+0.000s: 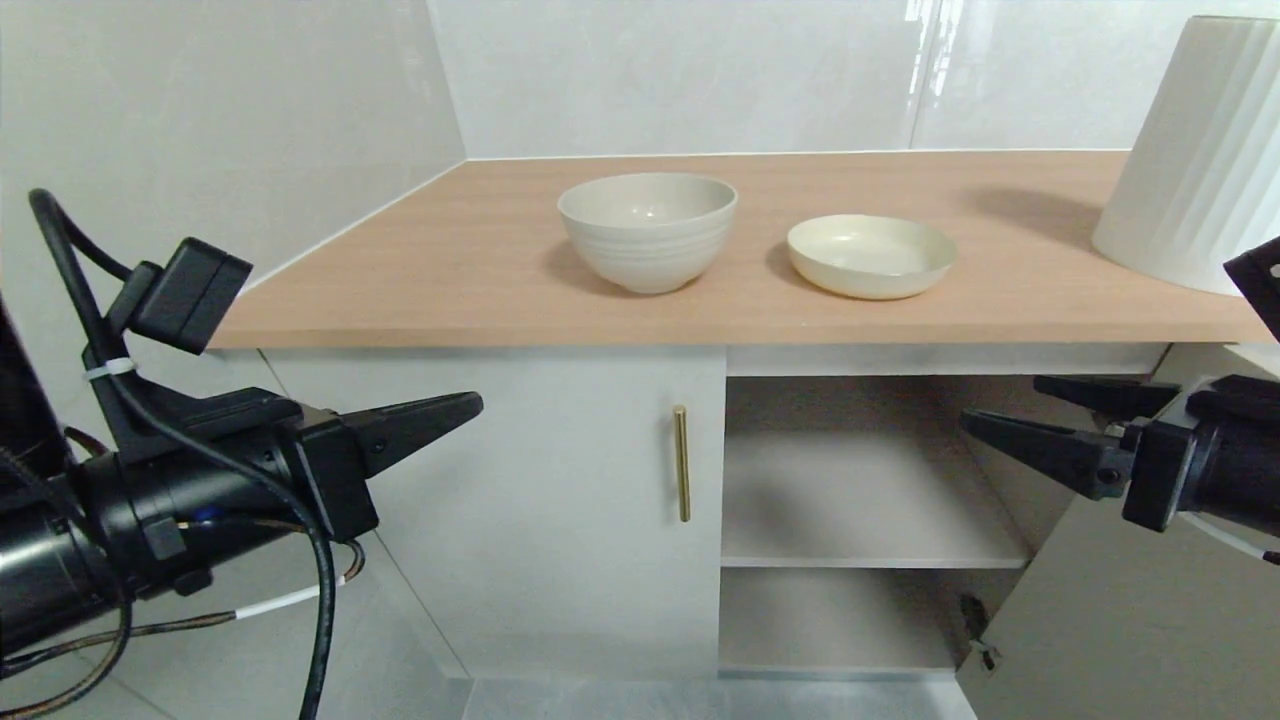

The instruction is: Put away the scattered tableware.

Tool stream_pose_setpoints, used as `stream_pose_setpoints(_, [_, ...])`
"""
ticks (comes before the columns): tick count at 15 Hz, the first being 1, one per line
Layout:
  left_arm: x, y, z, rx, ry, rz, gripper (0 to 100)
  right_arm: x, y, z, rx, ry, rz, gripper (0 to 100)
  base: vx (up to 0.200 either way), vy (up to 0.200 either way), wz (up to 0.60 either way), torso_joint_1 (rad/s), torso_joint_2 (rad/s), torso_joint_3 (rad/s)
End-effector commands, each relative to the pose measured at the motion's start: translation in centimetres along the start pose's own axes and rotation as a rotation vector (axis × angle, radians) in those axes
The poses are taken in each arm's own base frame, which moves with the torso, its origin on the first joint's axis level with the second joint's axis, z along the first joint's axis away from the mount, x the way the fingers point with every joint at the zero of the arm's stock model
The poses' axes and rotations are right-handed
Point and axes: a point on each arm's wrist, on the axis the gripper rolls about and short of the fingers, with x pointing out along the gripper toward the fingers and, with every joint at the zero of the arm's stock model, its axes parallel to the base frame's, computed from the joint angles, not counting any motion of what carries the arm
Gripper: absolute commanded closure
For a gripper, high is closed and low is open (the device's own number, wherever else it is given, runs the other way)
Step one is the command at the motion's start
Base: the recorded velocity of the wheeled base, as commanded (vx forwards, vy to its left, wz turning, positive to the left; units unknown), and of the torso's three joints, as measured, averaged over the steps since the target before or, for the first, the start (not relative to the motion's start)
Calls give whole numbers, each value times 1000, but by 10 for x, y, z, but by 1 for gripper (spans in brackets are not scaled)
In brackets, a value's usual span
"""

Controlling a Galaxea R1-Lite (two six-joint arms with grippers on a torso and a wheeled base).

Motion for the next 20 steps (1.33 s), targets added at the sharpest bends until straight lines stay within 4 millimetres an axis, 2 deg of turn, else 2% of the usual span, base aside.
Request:
stream_pose_setpoints(1, [0, 0, 0, 0, -1, -2, 100, 0, 0, 0, -1, -3, 3, 0, 0, 0, 0, 129, -559, -320])
stream_pose_setpoints(13, [3, 0, 3, 0, -1, -2, 100, 3, -1, 2, -1, -3, -5, 0, 0, 0, 0, 170, -478, -297])
stream_pose_setpoints(16, [13, 0, 22, -8, 12, 15, 100, 24, -11, 8, 11, 22, -95, 0, 0, 0, 0, 160, -372, -216])
stream_pose_setpoints(20, [29, 13, 29, -62, 143, 93, 100, 54, -22, 1, 24, 106, -252, 0, 0, 0, 0, 21, -48, -29])
